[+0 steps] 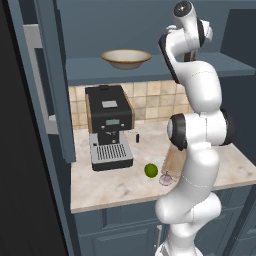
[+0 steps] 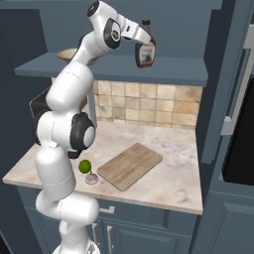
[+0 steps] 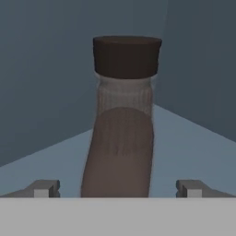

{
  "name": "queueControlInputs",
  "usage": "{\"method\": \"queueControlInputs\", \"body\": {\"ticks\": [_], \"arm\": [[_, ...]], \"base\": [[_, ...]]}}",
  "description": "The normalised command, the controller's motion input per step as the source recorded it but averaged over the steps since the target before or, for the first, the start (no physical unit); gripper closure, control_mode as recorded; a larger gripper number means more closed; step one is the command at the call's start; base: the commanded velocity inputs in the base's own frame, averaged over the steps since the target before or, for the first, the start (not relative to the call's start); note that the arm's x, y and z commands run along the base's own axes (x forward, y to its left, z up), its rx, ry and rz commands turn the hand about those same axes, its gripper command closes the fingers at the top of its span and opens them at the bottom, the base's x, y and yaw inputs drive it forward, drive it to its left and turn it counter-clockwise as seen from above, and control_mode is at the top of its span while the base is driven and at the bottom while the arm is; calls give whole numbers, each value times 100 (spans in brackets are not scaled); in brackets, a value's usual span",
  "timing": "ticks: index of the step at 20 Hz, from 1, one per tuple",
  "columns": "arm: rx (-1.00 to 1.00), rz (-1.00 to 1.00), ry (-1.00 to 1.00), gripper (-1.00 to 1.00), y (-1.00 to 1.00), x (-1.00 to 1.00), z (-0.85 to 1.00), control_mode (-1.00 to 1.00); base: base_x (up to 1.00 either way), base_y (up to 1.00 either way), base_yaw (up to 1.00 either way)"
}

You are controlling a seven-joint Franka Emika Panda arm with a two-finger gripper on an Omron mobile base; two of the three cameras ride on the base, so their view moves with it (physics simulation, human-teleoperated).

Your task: Open the cabinet. Place the bowl and condiment on the counter. Then place the lime and garlic on the cutting board.

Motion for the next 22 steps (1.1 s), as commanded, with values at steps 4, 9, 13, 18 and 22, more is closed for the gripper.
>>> {"method": "queueControlInputs", "body": {"ticks": [4, 9, 13, 18, 22], "arm": [[0, -3, 0, -100, -11, 21, 0, -100], [0, -3, 4, -100, -1, 19, 0, -100], [0, -3, 5, -100, -4, 18, 0, -100], [0, -3, 8, 100, 0, 20, 0, -100], [0, -3, 10, 100, -8, 16, 0, -100]], "base": [[0, 0, 0], [0, 0, 0], [0, 0, 0], [0, 0, 0], [0, 0, 0]]}}
